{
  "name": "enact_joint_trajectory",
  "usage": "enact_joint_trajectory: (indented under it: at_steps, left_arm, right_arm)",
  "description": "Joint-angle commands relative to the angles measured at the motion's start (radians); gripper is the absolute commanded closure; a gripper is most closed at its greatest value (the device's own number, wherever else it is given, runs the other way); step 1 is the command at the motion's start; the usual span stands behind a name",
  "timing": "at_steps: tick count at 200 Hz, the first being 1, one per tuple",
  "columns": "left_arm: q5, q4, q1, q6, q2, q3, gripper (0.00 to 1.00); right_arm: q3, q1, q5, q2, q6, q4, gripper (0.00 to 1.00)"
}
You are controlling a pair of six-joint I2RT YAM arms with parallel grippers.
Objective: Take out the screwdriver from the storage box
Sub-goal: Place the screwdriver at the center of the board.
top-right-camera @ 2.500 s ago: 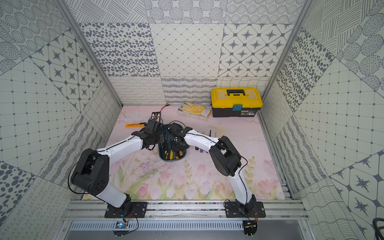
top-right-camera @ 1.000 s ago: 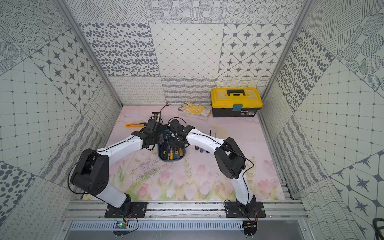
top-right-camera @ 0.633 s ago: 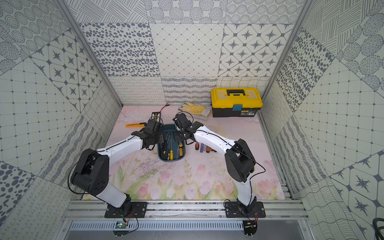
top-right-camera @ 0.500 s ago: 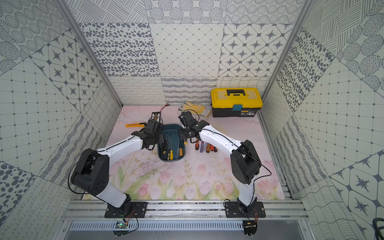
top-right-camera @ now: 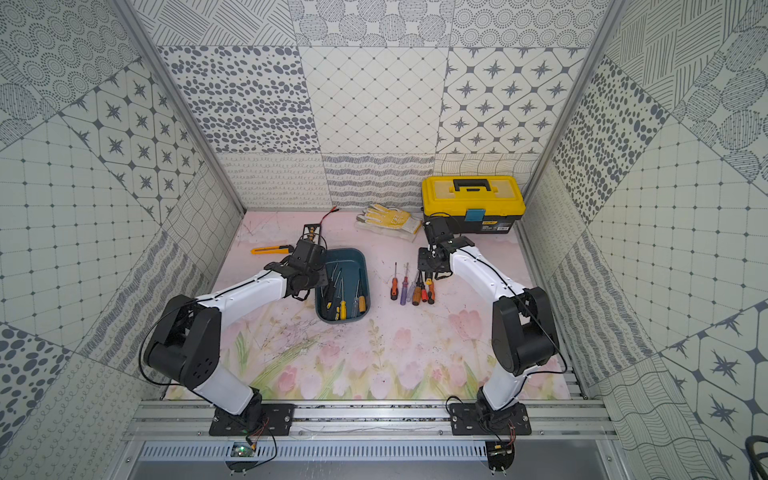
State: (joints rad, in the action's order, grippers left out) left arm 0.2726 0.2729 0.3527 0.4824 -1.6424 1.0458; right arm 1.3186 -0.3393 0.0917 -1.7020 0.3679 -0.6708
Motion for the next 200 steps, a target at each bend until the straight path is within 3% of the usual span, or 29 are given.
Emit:
enact_joint_trajectory:
  at_steps: [1, 114, 200]
  left_arm:
    - [0.008, -0.070, -0.004, -0.005, -0.003, 0.012, 1.00]
    - [0.013, -0.062, -0.004, -0.007, 0.004, 0.013, 1.00]
    - [0.011, -0.059, -0.003, -0.007, 0.003, 0.014, 1.00]
  right_arm:
    - [-0.029, 0.028, 0.018, 0.042, -0.022, -0.021, 1.00]
    - [-0.036, 0.061, -0.001, -0.149, -0.078, -0.036, 1.00]
    - [-0.015, 0.061, -0.038, -0.215, -0.081, -0.018, 1.00]
